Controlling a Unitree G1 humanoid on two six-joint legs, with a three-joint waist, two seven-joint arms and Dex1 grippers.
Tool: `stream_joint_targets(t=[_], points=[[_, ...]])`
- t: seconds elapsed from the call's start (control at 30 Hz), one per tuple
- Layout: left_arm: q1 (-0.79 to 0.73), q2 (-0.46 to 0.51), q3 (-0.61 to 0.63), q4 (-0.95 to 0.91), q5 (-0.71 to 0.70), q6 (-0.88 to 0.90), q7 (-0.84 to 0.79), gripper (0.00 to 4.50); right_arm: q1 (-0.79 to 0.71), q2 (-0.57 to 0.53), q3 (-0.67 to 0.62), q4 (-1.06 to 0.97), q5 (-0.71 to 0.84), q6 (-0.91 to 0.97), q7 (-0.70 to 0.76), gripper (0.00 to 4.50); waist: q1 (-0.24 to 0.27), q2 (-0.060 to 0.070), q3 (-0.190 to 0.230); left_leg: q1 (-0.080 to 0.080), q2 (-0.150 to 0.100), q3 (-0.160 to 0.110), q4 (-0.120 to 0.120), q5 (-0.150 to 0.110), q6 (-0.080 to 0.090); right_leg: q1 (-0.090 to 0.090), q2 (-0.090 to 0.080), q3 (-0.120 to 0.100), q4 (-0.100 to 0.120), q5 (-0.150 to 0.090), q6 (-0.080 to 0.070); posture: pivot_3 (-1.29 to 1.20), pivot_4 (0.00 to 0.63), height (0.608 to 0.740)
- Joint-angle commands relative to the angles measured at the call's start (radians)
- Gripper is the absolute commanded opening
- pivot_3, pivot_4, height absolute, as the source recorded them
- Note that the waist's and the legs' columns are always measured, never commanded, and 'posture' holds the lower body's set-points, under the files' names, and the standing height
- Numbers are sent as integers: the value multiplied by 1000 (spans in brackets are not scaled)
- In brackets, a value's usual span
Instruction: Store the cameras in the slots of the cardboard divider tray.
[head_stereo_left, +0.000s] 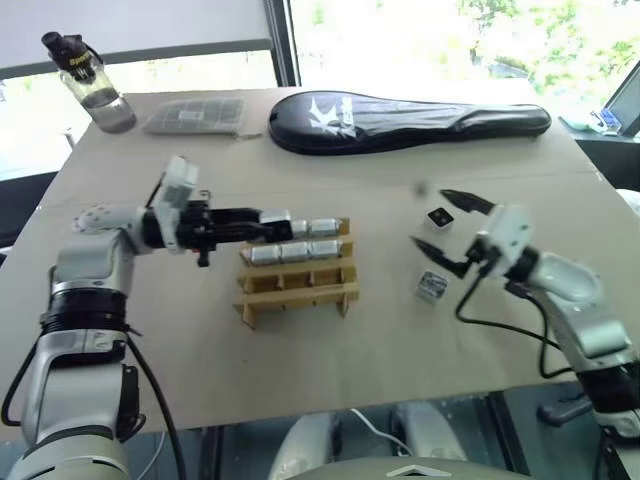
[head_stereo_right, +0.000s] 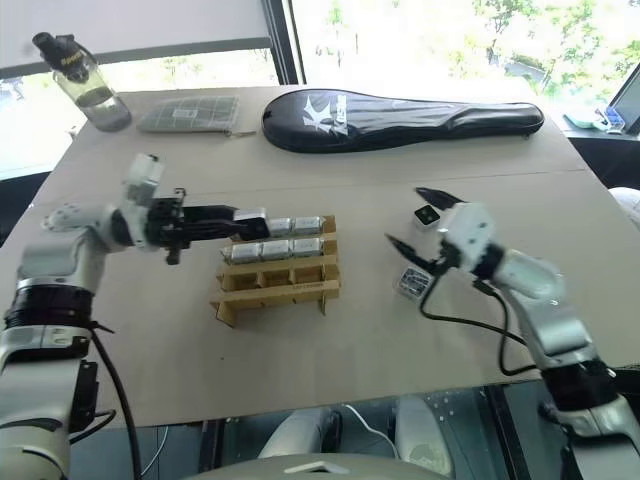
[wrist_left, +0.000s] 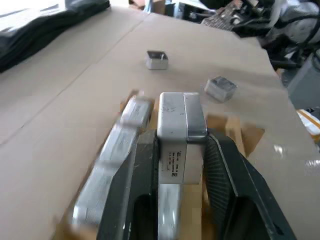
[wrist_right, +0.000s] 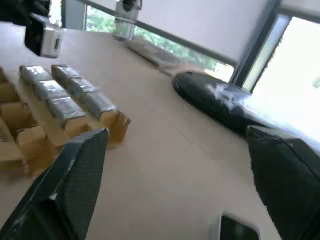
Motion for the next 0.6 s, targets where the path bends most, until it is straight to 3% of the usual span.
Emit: stream_joint_targets(t=[0.03, 0.27, 0.6], points=[[35, 35, -25, -18, -92, -64, -17, 684, 139, -27, -79, -129, 173, 89, 106, 4397, 7, 1, 0, -1, 0, 0, 0, 0, 0, 0, 0, 0, 0, 0, 0, 0, 150, 740], [88, 82, -133, -12, -143, -216, -17, 684, 402, -72, -199, -192, 299, 107, 399, 4397, 25, 1, 1, 3, 0, -1, 2, -1, 1, 5, 0, 0, 0, 1, 1, 0, 150, 740], [79, 75, -209, -22, -181, -277, -17, 684, 389, 2, -314, -24, 239, -89, 670, 4397, 25, 1, 1, 5, 0, -1, 2, -2, 3, 7, 0, 0, -1, 1, 2, 0, 150, 740]])
